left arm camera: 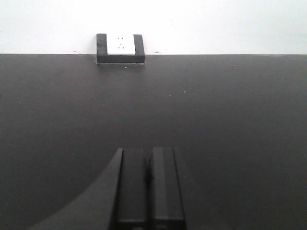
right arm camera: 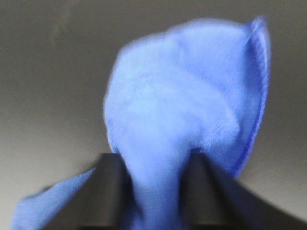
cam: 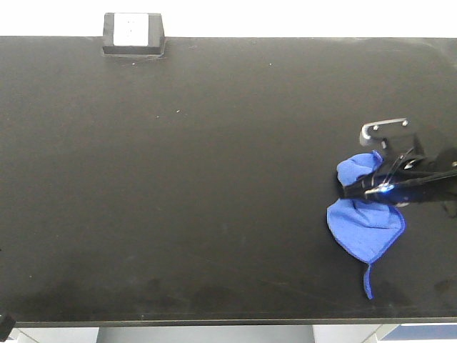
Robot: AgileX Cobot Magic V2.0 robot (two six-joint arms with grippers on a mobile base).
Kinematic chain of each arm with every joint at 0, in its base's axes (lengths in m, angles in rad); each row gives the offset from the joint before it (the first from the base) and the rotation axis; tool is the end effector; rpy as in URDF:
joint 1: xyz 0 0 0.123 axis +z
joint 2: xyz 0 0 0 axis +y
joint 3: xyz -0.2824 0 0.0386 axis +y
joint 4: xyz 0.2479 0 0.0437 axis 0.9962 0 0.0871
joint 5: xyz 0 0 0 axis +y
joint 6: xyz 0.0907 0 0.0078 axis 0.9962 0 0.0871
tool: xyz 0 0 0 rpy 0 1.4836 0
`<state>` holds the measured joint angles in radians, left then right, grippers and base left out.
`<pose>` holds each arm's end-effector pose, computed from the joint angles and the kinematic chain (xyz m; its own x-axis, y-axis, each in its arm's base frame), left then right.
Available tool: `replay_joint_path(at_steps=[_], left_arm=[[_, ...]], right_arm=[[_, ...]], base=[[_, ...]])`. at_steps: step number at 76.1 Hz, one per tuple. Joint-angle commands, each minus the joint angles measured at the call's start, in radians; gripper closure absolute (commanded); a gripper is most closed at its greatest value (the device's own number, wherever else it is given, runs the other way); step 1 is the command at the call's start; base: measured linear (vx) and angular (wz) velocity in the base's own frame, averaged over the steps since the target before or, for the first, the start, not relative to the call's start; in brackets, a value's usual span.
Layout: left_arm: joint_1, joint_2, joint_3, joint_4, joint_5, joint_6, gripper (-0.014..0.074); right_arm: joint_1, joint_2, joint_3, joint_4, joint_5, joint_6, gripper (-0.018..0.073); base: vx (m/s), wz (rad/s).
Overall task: Wipe right workspace with blue cloth
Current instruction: 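Drag the cloth across the counter surface with the right gripper, then open the right gripper to release the cloth on the counter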
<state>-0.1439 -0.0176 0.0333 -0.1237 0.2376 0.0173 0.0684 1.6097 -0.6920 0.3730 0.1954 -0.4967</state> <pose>0.0543 -0.0106 0.1814 -0.1787 -0.0779 -0.9808 0.1541 0.9823 -0.1061 0.2818 0.0258 0.1563 -0.8255 -0.1863 -0.5328 -0.2145 0.9767 -0.0092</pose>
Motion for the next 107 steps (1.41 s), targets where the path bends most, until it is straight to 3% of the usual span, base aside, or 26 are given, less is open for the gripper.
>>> replay_joint_path(at_steps=[1,8,26,39,48,65,107], left_arm=[[-0.007,0.000,-0.025,-0.005,-0.082,-0.003,0.0603],[-0.007,0.000,-0.025,-0.005,-0.082,-0.003,0.0603],[-0.007,0.000,-0.025,-0.005,-0.082,-0.003,0.0603],[-0.007,0.000,-0.025,-0.005,-0.082,-0.003,0.0603],[-0.007,0.000,-0.025,-0.005,-0.082,-0.003,0.0603],[-0.007,0.000,-0.025,-0.005,-0.082,-0.003,0.0603],[-0.007,0.000,-0.025,-0.005,-0.082,-0.003,0.0603]], right_arm=[[-0.005,-0.093,-0.021,0.004,-0.044,-0.009,0.0066],[-0.005,-0.180,-0.021,0.004,-0.045,-0.009,0.0028],[-0.005,-0.497,-0.021,0.005,-0.010,-0.008,0.0029],[-0.005,-0.734,-0.021,0.007,0.069,-0.008,0.0079],[-0.005,-0.859,-0.021,0.007,0.154,-0.007,0.0195],[-0.005,-1.014,-0.021,0.004,0.316,-0.004,0.0573],[-0.005,-1.087,-0.021,0.011,0.468,-0.009,0.0567]], base=[[0.00,0.00],[0.00,0.00],[0.00,0.00],[0.00,0.00],[0.00,0.00],[0.00,0.00],[0.00,0.00]])
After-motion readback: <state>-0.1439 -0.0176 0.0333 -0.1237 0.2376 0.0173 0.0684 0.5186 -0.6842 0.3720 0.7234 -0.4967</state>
